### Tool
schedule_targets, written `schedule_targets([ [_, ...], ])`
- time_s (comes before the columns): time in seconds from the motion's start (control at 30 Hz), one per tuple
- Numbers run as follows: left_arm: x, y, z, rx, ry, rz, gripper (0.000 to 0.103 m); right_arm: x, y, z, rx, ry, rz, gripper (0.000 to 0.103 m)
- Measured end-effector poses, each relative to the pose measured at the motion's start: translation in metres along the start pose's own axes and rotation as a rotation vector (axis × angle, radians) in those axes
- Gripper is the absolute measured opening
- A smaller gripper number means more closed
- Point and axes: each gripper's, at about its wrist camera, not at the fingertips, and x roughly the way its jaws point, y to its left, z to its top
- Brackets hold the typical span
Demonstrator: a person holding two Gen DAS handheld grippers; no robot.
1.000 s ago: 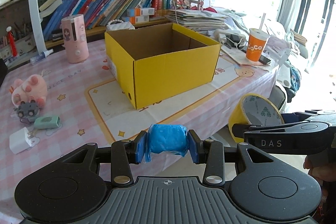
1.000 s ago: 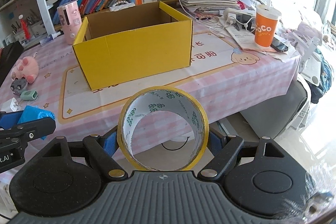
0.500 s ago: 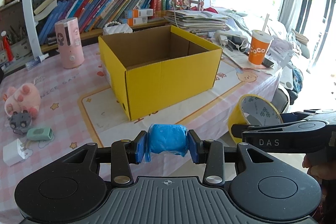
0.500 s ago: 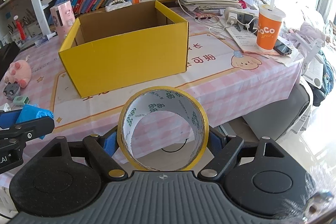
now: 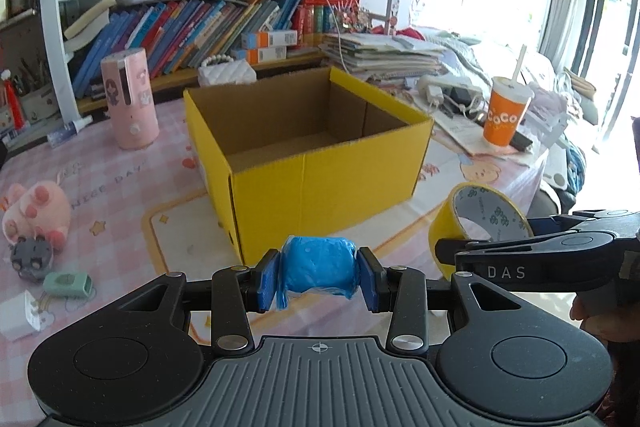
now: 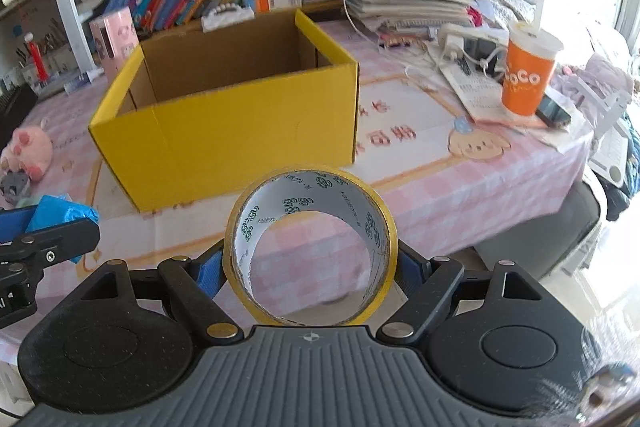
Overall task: Organize objects
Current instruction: 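Carry the blue object and tape roll with both tools over the yellow box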
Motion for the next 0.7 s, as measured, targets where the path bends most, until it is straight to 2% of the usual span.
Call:
schedule_targets([
  [0.13, 0.002, 0.001, 0.018, -0.01, -0.045, 0.009, 0.039, -0.001, -0.003, 0.019, -0.017, -0.063, 0.015, 0.08],
  [0.37, 0.016, 0.007, 0.052, -0.028, -0.114, 0.067, 0.039, 0.009, -0.009, 0.065, -0.083, -0.166, 0.043, 0.08],
  [0.57, 0.041, 0.01, 0.078, -0.04, -0.136, 0.125, 0.039, 0.032, -0.02, 0.111, -0.11, -0.212, 0.087, 0.08],
  [0.7, 0.064, 0.01, 0.091, -0.041, -0.121, 0.159, 0.039, 0.049, -0.022, 0.139, -0.115, -0.224, 0.124, 0.08],
])
